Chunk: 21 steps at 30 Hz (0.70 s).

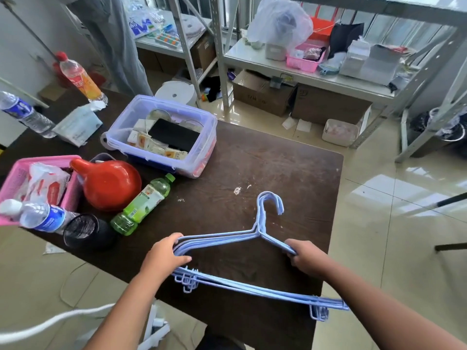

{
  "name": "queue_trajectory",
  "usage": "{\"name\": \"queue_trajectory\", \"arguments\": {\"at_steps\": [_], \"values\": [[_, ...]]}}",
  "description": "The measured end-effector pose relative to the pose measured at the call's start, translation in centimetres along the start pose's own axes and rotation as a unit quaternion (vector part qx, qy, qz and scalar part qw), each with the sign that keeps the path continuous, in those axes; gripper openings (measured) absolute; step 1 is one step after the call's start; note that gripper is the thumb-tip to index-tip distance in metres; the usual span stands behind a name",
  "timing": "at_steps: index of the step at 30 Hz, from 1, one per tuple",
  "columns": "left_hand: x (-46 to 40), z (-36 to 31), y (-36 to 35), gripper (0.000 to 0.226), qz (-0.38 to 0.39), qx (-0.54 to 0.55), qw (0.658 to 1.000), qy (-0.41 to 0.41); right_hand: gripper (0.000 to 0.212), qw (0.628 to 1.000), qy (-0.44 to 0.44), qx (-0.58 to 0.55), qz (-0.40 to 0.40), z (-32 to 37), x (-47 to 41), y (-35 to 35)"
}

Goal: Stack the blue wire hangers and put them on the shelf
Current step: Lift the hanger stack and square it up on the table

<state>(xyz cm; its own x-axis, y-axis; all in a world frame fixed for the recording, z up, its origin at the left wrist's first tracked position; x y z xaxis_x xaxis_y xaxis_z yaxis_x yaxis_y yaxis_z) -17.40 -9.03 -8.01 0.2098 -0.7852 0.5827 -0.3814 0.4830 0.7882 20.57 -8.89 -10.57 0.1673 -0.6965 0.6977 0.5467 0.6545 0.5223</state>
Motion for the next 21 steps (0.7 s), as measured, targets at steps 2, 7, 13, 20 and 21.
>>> {"name": "queue_trajectory", "arguments": {"at_steps": [2, 7, 13, 20, 21], "values": [[-0.6, 0.0, -0.5, 0.046, -0.047, 0.018, 0.999, 0.01, 0.033, 1.0, -0.006, 0.006, -0.019, 0.3, -0.2, -0.2], [-0.4, 0.3, -1.1, 0.019, -0.115, 0.004, 0.993, -0.004, 0.039, 0.995, 0.02, 0.029, -0.088, 0.6, -0.1, -0.3], [-0.3, -0.3, -1.7, 0.026, -0.157, -0.036, 0.986, -0.039, 0.019, 0.99, 0.01, 0.045, -0.137, 0.4, 0.1, 0.1], [0.0, -2.3, -1.0, 0.042, -0.132, -0.073, 0.986, -0.074, 0.039, 0.982, 0.005, 0.01, -0.188, -1.3, 3.2, -0.1], [0.6, -3.5, -0.1, 0.049, -0.127, -0.07, 0.986, -0.082, 0.046, 0.98, 0.003, -0.013, -0.2, -1.3, 4.2, 0.4]]}}
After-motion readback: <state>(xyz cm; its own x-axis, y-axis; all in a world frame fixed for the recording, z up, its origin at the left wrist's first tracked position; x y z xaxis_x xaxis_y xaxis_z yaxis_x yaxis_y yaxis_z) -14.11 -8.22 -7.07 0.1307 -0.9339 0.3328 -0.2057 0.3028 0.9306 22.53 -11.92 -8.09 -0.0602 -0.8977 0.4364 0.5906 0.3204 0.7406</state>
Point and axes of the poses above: each hand's wrist, its own x-axis away from the middle knuckle, its own y-axis out of the back of the hand, z = x × y, the point moved 3 cm from there along -x, towards the middle knuckle, and after that the axes turned 9 degrees about -x, right-handed, at the moved point
